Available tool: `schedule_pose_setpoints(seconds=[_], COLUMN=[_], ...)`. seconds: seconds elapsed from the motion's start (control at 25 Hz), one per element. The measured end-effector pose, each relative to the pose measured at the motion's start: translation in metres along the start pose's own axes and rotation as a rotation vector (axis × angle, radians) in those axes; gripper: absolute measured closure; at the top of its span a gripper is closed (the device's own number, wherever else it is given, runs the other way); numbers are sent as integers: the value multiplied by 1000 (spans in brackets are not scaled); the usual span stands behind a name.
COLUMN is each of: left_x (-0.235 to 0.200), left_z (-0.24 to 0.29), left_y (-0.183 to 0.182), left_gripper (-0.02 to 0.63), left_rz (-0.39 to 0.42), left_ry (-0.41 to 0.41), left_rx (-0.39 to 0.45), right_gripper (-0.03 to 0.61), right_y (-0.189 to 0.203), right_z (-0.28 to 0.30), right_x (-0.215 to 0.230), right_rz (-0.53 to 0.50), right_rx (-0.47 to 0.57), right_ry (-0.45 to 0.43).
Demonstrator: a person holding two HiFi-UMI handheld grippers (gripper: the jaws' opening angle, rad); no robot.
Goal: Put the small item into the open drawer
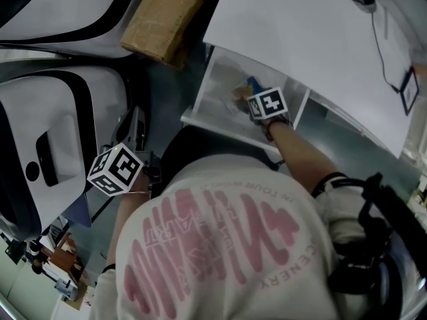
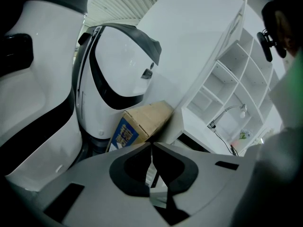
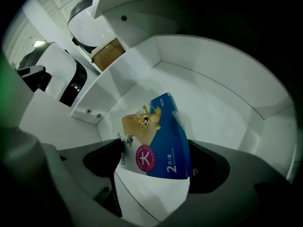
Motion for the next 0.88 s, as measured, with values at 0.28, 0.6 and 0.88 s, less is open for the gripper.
schedule_pose_setpoints(seconds=[0.28,0.6,0.88], left_x=[-1,0,-2], left_z=[-8,-13,-23], left_y=[1,9,15], left_gripper=[575,575,575], left_rz=[-3,-15,-27], left_ry=[-6,-17,-30], left_rx=[14,24,37], right_gripper=[163,161,153], right_y=[-1,-2,-1], right_z=[-2,-2,-3], right_x=[-3,-4,-6], right_rz=[-30,-61,-62], right_rx=[11,15,14], right_ry=[21,39,62])
Point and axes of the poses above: the fingertips, and each gripper's own axes: z forward along the fingers, x to its right, y out of its underside, the point moved 10 cm from there along -z, backward along the fingers, and after that the axes turned 6 degrees about -x, right-handed, at the moved point
